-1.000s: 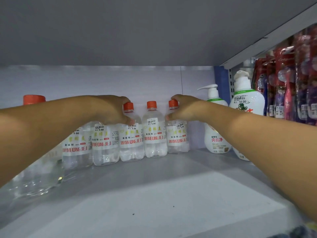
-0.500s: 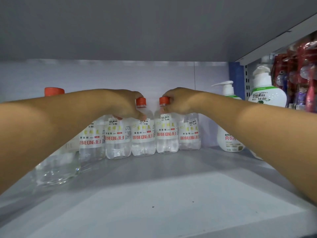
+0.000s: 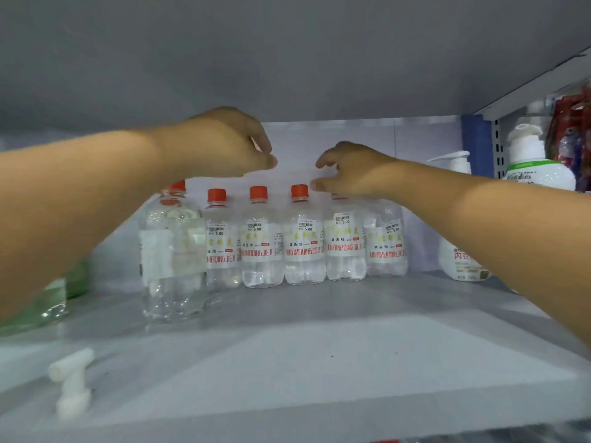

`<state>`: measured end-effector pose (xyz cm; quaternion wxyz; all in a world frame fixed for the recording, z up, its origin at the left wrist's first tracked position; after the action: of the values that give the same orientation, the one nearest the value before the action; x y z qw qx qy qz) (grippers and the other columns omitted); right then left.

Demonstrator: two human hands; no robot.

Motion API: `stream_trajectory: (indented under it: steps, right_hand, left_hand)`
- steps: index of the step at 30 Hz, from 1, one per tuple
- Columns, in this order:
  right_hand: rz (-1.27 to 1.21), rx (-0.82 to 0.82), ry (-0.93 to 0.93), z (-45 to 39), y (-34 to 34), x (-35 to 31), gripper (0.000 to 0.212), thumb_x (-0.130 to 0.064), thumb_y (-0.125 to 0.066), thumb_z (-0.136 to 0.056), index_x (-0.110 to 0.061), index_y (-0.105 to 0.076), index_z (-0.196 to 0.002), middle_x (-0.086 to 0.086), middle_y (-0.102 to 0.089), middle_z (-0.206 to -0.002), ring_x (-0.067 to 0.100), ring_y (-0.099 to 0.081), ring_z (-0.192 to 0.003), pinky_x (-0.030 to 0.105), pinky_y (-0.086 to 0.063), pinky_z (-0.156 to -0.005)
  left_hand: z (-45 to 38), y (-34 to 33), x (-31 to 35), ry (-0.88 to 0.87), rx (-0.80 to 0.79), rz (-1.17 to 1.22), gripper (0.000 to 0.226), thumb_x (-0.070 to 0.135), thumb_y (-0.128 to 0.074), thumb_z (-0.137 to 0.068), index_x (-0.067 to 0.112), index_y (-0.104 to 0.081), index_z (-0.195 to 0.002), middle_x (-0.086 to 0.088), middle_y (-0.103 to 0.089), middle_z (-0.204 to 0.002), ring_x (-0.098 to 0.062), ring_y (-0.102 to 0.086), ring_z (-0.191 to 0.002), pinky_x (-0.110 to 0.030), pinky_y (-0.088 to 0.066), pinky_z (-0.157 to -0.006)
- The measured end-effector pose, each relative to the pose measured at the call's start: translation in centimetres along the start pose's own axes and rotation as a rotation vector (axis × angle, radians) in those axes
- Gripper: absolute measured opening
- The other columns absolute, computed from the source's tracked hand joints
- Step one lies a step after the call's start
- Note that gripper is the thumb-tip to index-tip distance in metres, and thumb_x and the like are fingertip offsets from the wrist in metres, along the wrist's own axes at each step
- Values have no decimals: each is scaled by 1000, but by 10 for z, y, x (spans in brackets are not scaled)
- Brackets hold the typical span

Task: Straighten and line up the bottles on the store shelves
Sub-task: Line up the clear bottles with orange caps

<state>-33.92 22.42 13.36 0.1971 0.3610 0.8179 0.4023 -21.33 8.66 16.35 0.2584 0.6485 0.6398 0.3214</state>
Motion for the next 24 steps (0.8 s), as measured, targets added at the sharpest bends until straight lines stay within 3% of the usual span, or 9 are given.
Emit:
stream_trajectory:
  steps: [3,7,11,14,18,20,21,24]
  right_hand:
    - [46,-113,30,-15,-9,-27,69,-64,-53,-96,-30,-39,-154,-7,-40,-157,20,-44,-140,34,-36,-111]
    - [143,-210,60,-20,-33,-46,67,-57,-54,-98,-22,-41,-154,-4,-42,-156,22,-44,-139,35,-39,-110]
    - [168,-191,37,-25,-44,-50,62,-52,-58,-98,-15,-50,-147,2,-51,-148,25,-51,-131,33,-43,-101]
    - [217,-201,23,-26,-45,-50,61,-53,-57,-99,-14,-52,-145,4,-54,-144,26,-54,-127,34,-46,-101]
    - [302,-207,18,-25,-34,-66,65,-54,-58,-98,-12,-49,-147,6,-52,-145,27,-55,-126,37,-48,-102]
    - [187,-146,71,-18,-14,-98,65,-54,-53,-100,-15,-44,-151,4,-48,-151,26,-52,-132,36,-45,-105]
    - [2,-146,101,-12,-5,-118,63,-55,-51,-101,-17,-44,-151,2,-50,-150,23,-54,-130,36,-46,-106]
    - [-616,-404,159,25,-2,-176,66,-62,-48,-97,-21,-45,-150,0,-62,-135,15,-69,-111,36,-58,-95]
  left_hand:
    - [21,41,-6,-39,145,4,20,48,-64,-94,37,-72,-109,16,-67,-105,-13,-60,-99,-24,-41,-86]
    - [48,63,-47,55,258,78,17,50,-65,-92,40,-69,-104,24,-66,-98,-14,-62,-100,-25,-40,-84]
    - [65,30,-92,117,125,42,51,70,-61,-83,39,-59,-124,17,-65,-115,-18,-63,-104,-34,-46,-94]
    - [79,15,-118,186,40,91,76,87,-50,-66,42,-56,-127,21,-65,-116,-20,-65,-103,-42,-48,-103]
    - [96,60,-142,190,282,108,39,67,-62,-87,39,-62,-114,22,-65,-100,-18,-64,-104,-34,-46,-96]
    - [111,84,-158,168,434,95,35,65,-62,-82,39,-64,-105,17,-67,-98,-19,-64,-104,-36,-47,-96]
    - [120,89,-167,182,476,66,37,63,-60,-79,38,-65,-106,8,-69,-104,-22,-64,-108,-39,-48,-98]
    - [140,69,-200,333,369,-72,56,47,-71,-87,23,-57,-135,-14,-56,-136,-37,-56,-121,-44,-45,-103]
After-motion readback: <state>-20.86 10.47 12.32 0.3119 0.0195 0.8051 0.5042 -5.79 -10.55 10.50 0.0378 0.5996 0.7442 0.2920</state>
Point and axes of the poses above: each hand's wrist, its own z-axis away from the middle knuckle, its own y-axis out of the back of the hand, x = y × z, the point moved 10 cm from there along -z, towards the middle knuckle
